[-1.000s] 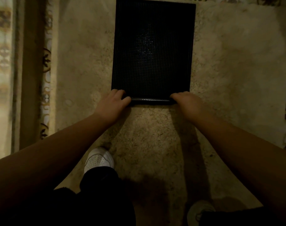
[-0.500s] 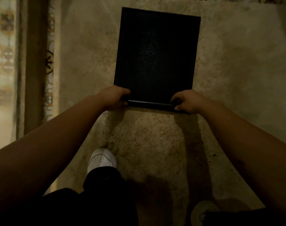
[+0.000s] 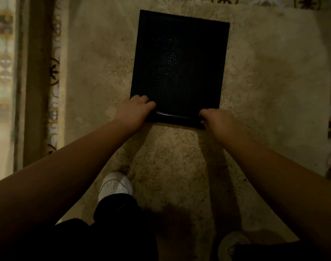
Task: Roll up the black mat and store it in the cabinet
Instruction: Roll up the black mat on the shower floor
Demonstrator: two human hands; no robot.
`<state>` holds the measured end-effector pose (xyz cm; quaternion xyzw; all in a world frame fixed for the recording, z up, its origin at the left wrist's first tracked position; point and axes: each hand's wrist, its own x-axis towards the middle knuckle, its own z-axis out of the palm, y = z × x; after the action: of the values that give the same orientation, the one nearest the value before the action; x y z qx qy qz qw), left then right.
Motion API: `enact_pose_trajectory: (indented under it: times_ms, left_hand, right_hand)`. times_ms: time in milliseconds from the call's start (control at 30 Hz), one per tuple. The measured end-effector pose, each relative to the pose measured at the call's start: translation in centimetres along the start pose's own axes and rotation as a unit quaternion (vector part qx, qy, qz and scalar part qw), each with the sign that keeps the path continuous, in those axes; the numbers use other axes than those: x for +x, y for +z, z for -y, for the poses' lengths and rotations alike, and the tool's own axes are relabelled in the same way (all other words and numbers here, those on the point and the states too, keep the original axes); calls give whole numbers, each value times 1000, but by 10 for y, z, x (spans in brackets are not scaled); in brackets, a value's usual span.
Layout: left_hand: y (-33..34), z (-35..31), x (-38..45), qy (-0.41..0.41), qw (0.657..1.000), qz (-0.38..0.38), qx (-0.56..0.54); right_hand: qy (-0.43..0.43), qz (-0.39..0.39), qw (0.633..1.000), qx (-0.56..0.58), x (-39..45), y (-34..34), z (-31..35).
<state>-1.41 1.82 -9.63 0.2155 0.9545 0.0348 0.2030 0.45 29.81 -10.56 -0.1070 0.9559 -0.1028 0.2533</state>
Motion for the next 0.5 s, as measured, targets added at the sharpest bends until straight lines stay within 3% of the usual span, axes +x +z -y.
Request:
enact_pose_trajectory:
  times_ms: [167,500]
  left_hand:
    - [12,6,-22,59,998,-16,10]
    - [2,0,-2,27,998,16,45]
  right_hand:
    - [-61,-71,995,-22,-23,13,1]
    - [-49,15,995,-83,0,-4,4]
